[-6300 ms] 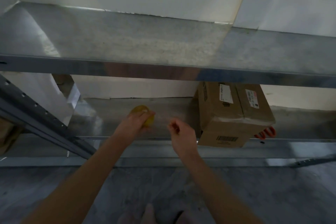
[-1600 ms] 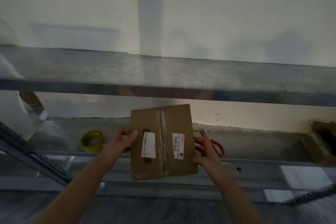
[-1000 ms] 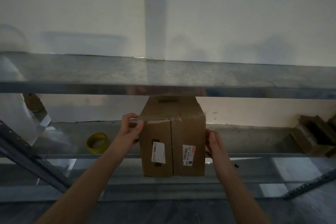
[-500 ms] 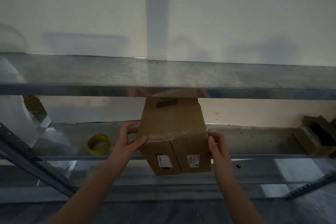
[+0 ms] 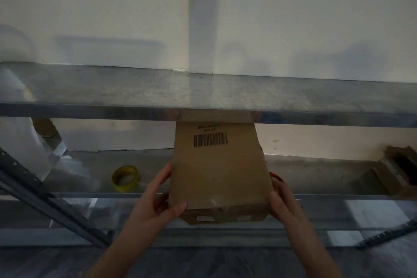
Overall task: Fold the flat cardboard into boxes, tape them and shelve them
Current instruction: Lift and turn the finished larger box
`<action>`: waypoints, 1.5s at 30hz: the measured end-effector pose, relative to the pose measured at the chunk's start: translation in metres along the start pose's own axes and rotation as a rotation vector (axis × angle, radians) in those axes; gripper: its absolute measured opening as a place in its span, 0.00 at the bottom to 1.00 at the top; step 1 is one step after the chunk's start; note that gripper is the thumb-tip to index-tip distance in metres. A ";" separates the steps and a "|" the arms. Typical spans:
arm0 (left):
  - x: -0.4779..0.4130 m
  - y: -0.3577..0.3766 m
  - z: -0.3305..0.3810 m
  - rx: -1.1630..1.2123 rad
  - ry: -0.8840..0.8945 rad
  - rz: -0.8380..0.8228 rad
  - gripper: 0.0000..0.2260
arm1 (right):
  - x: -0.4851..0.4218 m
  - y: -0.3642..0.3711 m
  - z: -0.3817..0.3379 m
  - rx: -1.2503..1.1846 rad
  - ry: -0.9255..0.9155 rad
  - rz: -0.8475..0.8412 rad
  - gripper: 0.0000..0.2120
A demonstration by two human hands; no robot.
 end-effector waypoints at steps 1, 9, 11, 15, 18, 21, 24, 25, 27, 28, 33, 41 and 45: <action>0.005 0.000 0.000 -0.016 0.011 -0.011 0.36 | 0.004 0.001 0.003 -0.009 0.001 -0.014 0.20; 0.022 -0.012 -0.045 -0.150 0.057 -0.070 0.40 | 0.006 0.016 0.064 -0.085 0.081 -0.104 0.37; 0.009 -0.015 -0.061 -0.070 -0.053 -0.033 0.37 | -0.008 0.027 0.075 -0.049 0.097 -0.143 0.46; -0.020 -0.017 -0.079 -0.123 -0.130 -0.016 0.34 | -0.044 0.043 0.083 0.084 0.094 -0.135 0.59; -0.041 -0.017 -0.077 -0.222 -0.121 -0.058 0.39 | -0.067 0.042 0.080 0.047 0.078 -0.071 0.62; -0.055 -0.021 -0.080 -0.238 -0.122 -0.111 0.44 | -0.078 0.040 0.080 0.026 0.089 -0.062 0.55; -0.057 -0.027 -0.089 -0.204 -0.123 -0.130 0.39 | -0.075 0.037 0.082 0.076 0.045 -0.027 0.52; -0.057 -0.031 -0.094 -0.199 -0.122 -0.098 0.38 | -0.074 0.037 0.084 0.096 0.017 -0.009 0.53; -0.056 -0.038 -0.105 -0.199 -0.138 -0.044 0.37 | -0.074 0.038 0.094 0.115 -0.026 -0.002 0.56; -0.055 -0.038 -0.111 -0.212 -0.150 -0.046 0.37 | -0.075 0.040 0.100 0.124 -0.035 -0.016 0.59; -0.059 -0.030 -0.135 -0.328 -0.174 -0.202 0.38 | -0.078 0.042 0.140 0.132 0.009 -0.040 0.50; -0.031 -0.042 -0.170 -0.330 -0.226 -0.253 0.48 | -0.073 0.064 0.169 0.091 -0.013 -0.051 0.58; -0.040 -0.056 -0.153 -0.812 -0.027 -0.384 0.48 | -0.070 0.067 0.174 0.108 -0.034 -0.019 0.57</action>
Point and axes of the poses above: each hand's wrist, its own x-axis away from the middle knuckle, its own y-axis out of the palm, z = x × y, the point moved 6 cm from there along -x, towards the middle knuckle, and after that the axes turned 4 degrees about y, right-handed, at the moved point
